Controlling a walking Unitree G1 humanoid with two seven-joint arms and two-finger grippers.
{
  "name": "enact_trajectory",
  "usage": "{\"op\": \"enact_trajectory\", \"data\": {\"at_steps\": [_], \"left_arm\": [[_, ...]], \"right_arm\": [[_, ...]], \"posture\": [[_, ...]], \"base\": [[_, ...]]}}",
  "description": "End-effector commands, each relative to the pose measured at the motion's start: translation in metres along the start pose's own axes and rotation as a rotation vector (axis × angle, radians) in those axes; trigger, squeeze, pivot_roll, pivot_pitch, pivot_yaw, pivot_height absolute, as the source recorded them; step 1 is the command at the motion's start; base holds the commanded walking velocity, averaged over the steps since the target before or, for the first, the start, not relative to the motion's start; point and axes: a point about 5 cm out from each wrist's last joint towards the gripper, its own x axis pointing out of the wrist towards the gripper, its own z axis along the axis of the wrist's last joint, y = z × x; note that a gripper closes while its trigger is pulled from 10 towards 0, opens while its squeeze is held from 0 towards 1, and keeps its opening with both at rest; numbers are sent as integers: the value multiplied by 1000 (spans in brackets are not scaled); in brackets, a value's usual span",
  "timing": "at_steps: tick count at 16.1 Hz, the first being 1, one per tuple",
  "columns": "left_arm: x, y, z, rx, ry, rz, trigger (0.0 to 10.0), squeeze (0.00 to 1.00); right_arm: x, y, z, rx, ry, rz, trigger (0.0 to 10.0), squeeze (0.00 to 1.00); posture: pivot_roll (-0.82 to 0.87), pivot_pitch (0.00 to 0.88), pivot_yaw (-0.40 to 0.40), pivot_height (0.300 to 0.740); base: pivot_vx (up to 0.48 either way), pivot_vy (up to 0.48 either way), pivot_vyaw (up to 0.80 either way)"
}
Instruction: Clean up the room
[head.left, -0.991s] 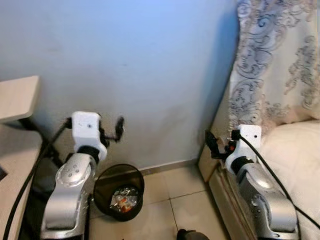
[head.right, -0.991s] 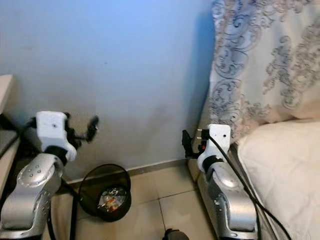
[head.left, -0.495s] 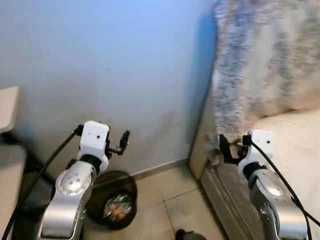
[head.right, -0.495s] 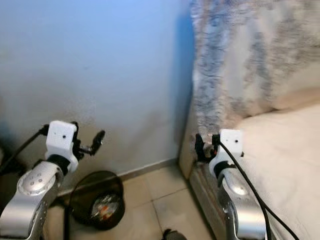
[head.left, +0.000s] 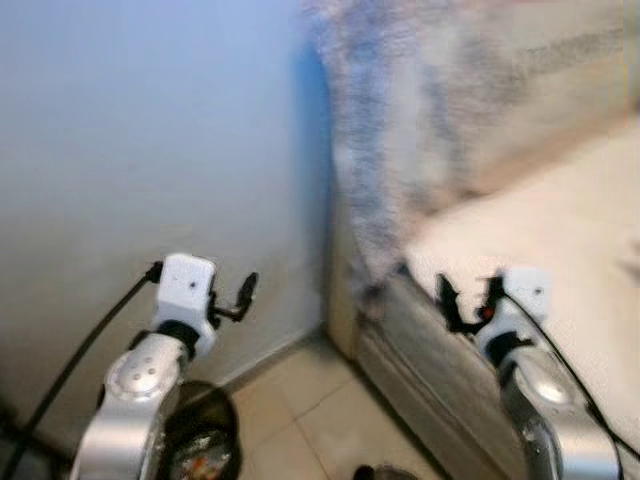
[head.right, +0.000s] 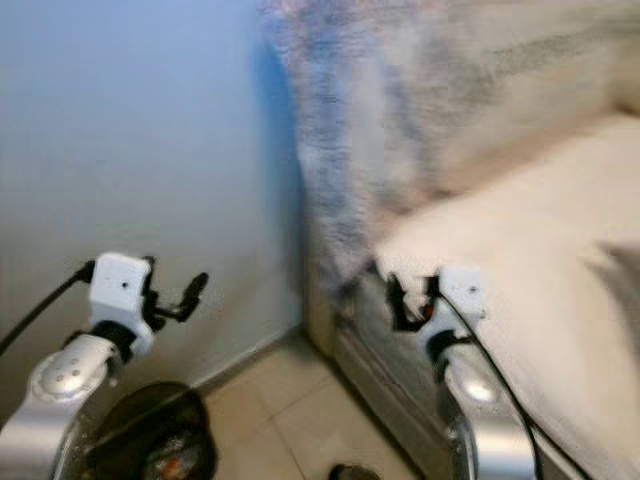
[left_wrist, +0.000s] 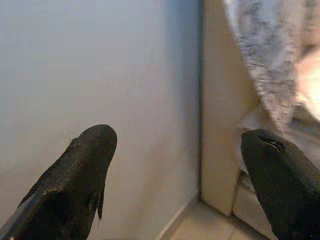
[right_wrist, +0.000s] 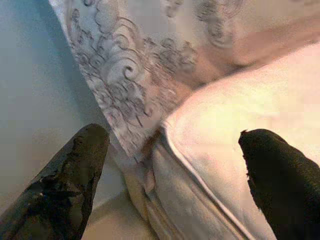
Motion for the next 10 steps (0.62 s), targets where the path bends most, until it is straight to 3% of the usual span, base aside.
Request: {"op": "enact_trajectory", "data": {"at_steps": [1, 5, 9, 10], "left_arm": [[0, -1, 1, -9, -2, -2, 10000, 0], [-2, 3, 3, 4, -14, 16, 10000, 0], [-5, 3, 3, -77, -21, 49, 10000, 0], [-5, 5, 5, -64, -35, 68, 10000, 0]], "right_arm": [[-2, -4, 3, -12, -2, -15, 10000, 0], [-4, -4, 3, -2, 9, 9, 10000, 0], [-3, -5, 5, -15, -5, 2, 10000, 0], [-4, -5, 3, -20, 3, -8, 10000, 0]], "posture": [[-18, 0, 51, 740], [-9, 0, 44, 740], [-6, 0, 35, 740], [-4, 0, 32, 740]], "base": [[0, 0, -756], [0, 0, -750], [0, 0, -744], [0, 0, -744]]}}
